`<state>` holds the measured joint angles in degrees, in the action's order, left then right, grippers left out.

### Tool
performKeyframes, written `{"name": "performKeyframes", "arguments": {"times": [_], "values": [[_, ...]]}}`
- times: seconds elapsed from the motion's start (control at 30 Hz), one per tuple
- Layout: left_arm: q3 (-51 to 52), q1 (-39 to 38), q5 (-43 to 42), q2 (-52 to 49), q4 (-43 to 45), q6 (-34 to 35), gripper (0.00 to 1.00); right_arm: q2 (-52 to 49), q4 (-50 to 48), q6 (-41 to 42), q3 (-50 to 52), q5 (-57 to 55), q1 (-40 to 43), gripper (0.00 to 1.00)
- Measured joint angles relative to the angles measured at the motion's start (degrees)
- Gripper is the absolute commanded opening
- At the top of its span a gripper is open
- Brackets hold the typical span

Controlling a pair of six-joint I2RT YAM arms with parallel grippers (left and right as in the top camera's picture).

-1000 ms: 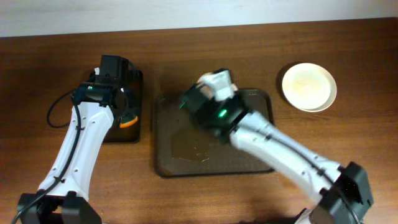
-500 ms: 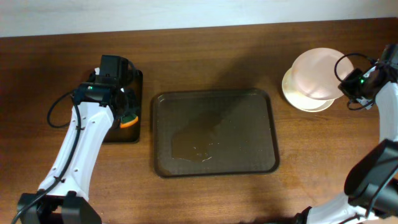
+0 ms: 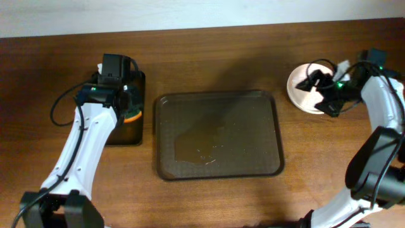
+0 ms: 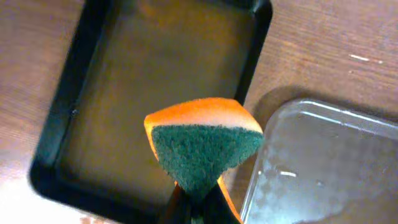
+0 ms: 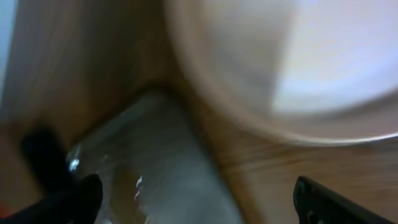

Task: Clean dirty plates on tray and stack at the side

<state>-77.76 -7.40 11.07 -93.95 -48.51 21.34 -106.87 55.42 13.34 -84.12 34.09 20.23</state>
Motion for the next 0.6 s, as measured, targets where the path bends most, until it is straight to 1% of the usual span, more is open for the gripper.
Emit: {"name": "performKeyframes", "arguments": {"times": [0.07,0.13,0.17,0.2,0.23,0.27,0.3,0.33,0.37,0.43,0.47,0.5,0.6], "values": [[0.83,1.16,-0.87,-3.93,3.63,-1.09,0.0,4.55,3.91,-3.63,-0.02,1.6,-5.6,0.98],[1.18,3.28,-1.42,-8.92,8.44,-3.04,0.0,6.67,7.54,-7.58,-0.11,1.88,-11.69,0.98],[1.31,4.48,-1.66,-10.71,9.73,-3.69,0.06,6.69,7.96,-8.9,-0.11,1.51,-15.1,0.98],[1.42,6.16,-2.05,-12.52,11.32,-4.11,0.16,6.64,8.15,-10.03,-0.09,0.9,-19.32,0.98],[1.44,7.82,-2.91,-13.79,11.93,-4.85,0.17,6.64,7.87,-10.43,-0.09,0.74,-21.4,0.98],[1.44,8.94,-3.48,-14.64,12.02,-4.87,0.22,6.64,7.5,-10.58,-0.09,0.63,-23.21,0.98],[1.49,10.29,-4.5,-15.45,12.07,-5.05,0.52,6.64,6.91,-10.8,-0.09,0.48,-25.59,0.98],[1.49,11.47,-5.57,-16.06,12.07,-5.38,0.92,6.64,6.27,-10.62,-0.09,0.48,-27.98,0.98],[1.51,12.33,-6.88,-16.31,12.15,-5.66,0.98,6.64,5.31,-9.77,-0.09,0.46,-29.75,0.98],[1.51,12.28,-9.44,-16.31,12.85,-5.49,0.98,6.64,3.96,-7.65,-0.09,0.28,-31.74,0.98],[1.49,12.24,-10.67,-16.31,12.83,-5.66,0.94,6.64,4.04,-7.26,-0.09,0.28,-32.37,0.98],[1.42,12.24,-12.11,-16.31,11.93,-6.01,0.94,6.73,4.42,-7.04,-0.09,0.28,-32.72,0.98],[0.74,12.24,-13.35,-14.27,8.63,-6.45,0.95,9.79,6.25,-5.95,-0.09,-1.73,-32.72,0.98]]}}
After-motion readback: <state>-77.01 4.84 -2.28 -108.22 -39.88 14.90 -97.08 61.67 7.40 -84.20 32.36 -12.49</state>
